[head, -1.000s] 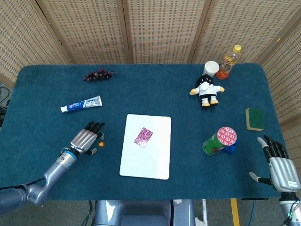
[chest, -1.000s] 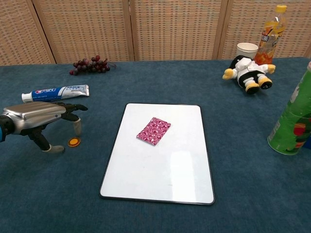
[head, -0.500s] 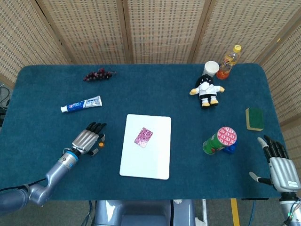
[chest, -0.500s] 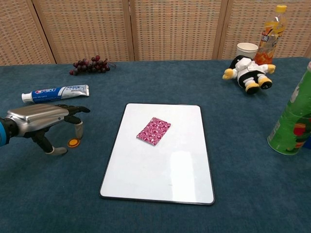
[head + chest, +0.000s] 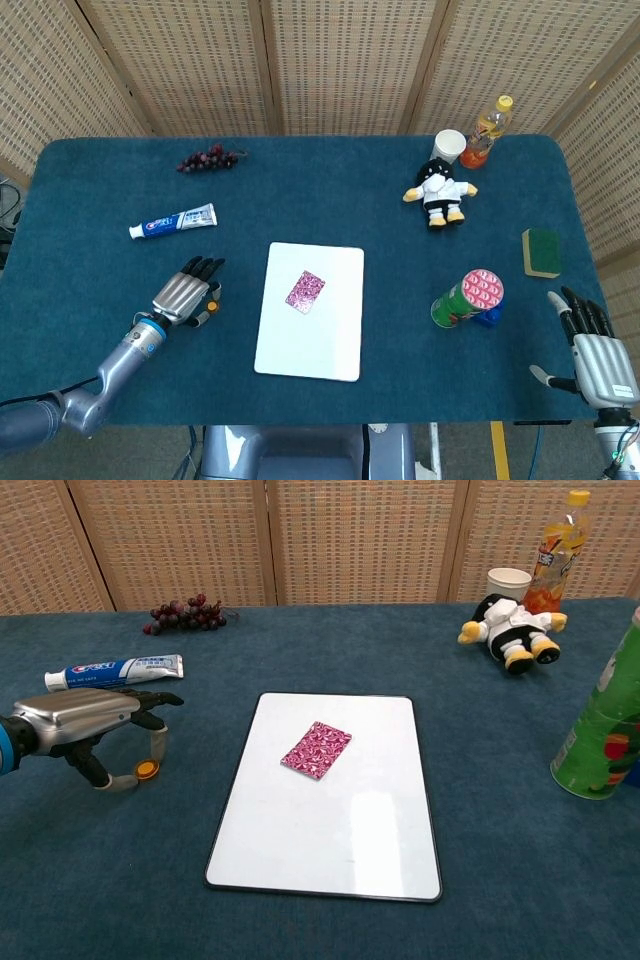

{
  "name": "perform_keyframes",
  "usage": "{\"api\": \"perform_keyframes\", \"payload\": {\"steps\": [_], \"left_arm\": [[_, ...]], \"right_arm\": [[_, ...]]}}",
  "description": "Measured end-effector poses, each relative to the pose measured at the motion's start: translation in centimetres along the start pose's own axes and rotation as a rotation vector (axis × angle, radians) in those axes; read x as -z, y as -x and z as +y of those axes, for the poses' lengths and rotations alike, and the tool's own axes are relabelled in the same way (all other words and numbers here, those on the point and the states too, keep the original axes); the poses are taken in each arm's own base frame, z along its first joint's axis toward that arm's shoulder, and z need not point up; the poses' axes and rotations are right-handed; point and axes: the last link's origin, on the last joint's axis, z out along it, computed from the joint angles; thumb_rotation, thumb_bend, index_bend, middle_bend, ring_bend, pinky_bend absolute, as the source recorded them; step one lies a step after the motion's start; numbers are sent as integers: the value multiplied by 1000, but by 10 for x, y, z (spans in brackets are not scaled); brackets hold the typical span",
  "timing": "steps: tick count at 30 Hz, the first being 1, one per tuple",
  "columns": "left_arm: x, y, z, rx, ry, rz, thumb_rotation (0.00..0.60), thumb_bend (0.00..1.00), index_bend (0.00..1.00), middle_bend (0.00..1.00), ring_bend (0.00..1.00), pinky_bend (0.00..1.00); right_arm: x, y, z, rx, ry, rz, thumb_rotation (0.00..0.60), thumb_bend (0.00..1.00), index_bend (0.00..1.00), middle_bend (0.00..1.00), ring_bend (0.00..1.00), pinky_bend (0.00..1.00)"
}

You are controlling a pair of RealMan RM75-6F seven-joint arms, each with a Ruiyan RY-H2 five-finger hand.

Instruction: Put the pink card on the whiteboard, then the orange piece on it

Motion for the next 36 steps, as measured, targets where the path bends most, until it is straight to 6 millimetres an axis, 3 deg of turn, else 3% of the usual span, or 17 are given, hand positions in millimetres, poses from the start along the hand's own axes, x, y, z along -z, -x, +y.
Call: {"api": "perform_keyframes", "payload": {"steps": [9,13,16,20,28,36], "left_arm": [[-12,-34,14,22,22,76,600,397,549,0,0,0],[-30,-60,34,16,58,125,600,397,549,0,0,0],[-45,-68,56,23,93,132,600,397,549,0,0,0],[-63,-70,80,20,124,110,600,395,549,0,0,0],[-95,-60,110,-10,120,73,600,391,549,0,0,0],[-105,-54,125,3,129,62,600,389,549,0,0,0]], "right_arm": [[0,0,-1,-1,-1,-2,600,0,0,0,0,0],[-1,0,0,0,0,-5,600,0,0,0,0,0],[-1,0,0,-5,1,-6,600,0,0,0,0,0],[-1,0,0,-9,4,-6,600,0,0,0,0,0],[0,-1,2,-18,10,-6,600,0,0,0,0,0],[0,-1,3,-19,11,-5,600,0,0,0,0,0]]}}
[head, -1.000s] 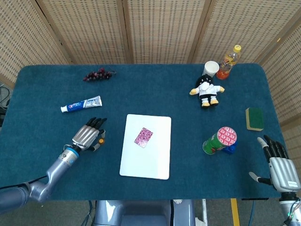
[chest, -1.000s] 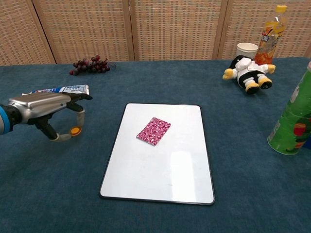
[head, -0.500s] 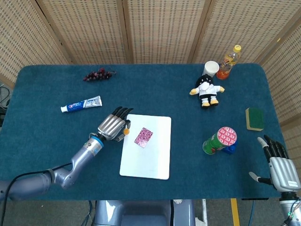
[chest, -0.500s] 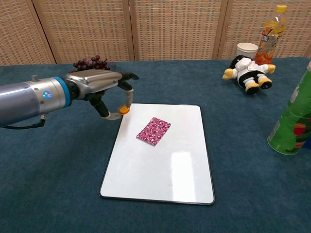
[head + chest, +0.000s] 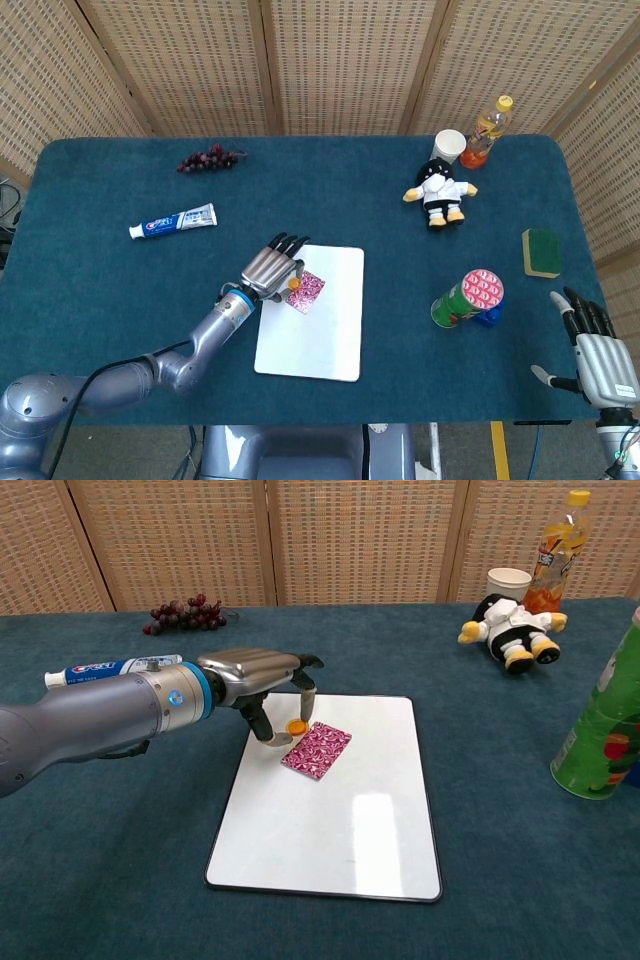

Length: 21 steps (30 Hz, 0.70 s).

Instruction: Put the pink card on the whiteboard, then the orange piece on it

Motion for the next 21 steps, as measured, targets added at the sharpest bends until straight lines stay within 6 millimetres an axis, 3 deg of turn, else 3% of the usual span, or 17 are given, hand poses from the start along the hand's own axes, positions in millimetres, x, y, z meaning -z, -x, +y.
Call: {"api": "perform_keyframes", "payload": {"steps": [4,9,14,21], "left_arm": [[-3,1,5,3,8,-1,600,379,539,0,0,0],[-6,5,10,1,12,-11,600,359,214,0,0,0],[-7,6,15,23,18,-15,600,296,9,0,0,0],[-5,1,16,46,26,13,600,204,0,0,0,0]], "right_arm": [[0,0,0,0,-1,1,600,0,0,0,0,0],[0,0,0,-3,-1,1,600,0,0,0,0,0],[0,-1,0,-6,-3,2,600,0,0,0,0,0],[0,-1,1,-4,-6,3,600,0,0,0,0,0]]}}
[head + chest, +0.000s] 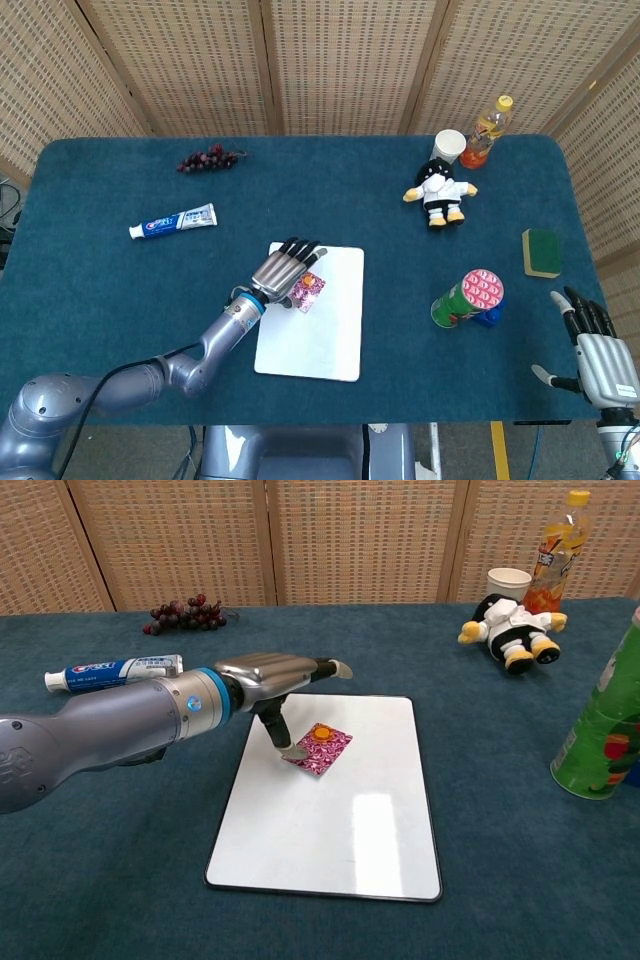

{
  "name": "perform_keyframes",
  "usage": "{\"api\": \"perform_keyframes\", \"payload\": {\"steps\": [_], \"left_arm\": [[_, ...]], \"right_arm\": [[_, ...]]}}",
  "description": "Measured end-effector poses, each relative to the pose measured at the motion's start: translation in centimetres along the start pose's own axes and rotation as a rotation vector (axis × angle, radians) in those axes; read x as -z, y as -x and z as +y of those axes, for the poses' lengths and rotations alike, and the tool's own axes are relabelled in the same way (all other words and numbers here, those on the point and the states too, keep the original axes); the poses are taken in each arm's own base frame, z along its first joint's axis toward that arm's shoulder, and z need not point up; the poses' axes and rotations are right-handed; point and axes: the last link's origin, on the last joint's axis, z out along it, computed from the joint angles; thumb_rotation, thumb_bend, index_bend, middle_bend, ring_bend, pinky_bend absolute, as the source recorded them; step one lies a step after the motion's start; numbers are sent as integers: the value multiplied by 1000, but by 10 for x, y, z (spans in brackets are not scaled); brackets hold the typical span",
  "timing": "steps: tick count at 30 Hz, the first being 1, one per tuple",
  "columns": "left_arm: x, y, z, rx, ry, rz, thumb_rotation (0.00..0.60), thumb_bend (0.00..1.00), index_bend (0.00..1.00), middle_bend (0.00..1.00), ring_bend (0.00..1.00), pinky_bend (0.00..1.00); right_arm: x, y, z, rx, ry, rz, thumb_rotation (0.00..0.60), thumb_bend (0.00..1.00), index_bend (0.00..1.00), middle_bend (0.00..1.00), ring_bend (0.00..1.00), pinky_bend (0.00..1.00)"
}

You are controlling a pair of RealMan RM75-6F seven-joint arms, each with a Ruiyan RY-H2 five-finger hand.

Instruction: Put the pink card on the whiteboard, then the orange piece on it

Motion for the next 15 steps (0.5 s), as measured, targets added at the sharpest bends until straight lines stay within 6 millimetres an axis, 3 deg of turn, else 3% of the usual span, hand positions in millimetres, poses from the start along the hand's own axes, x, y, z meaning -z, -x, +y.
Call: {"api": "perform_keyframes", "payload": {"steps": [5,8,12,15], "left_arm": [[11,-12,-8,8,-3,48,600,143,0,0,0,0],[27,-24,-21,9,-15,93,600,123,0,0,0,0],[64,-44,-54,-1,-70,165,600,103,0,0,0,0],[104,-57,-90,-17,-152,220,600,101,0,0,0,0]], "right_arm": [[0,0,0,1,-1,2,600,0,0,0,0,0],[0,0,-1,1,0,4,600,0,0,0,0,0],[0,0,-1,4,2,6,600,0,0,0,0,0],[1,0,-1,2,5,8,600,0,0,0,0,0]]}}
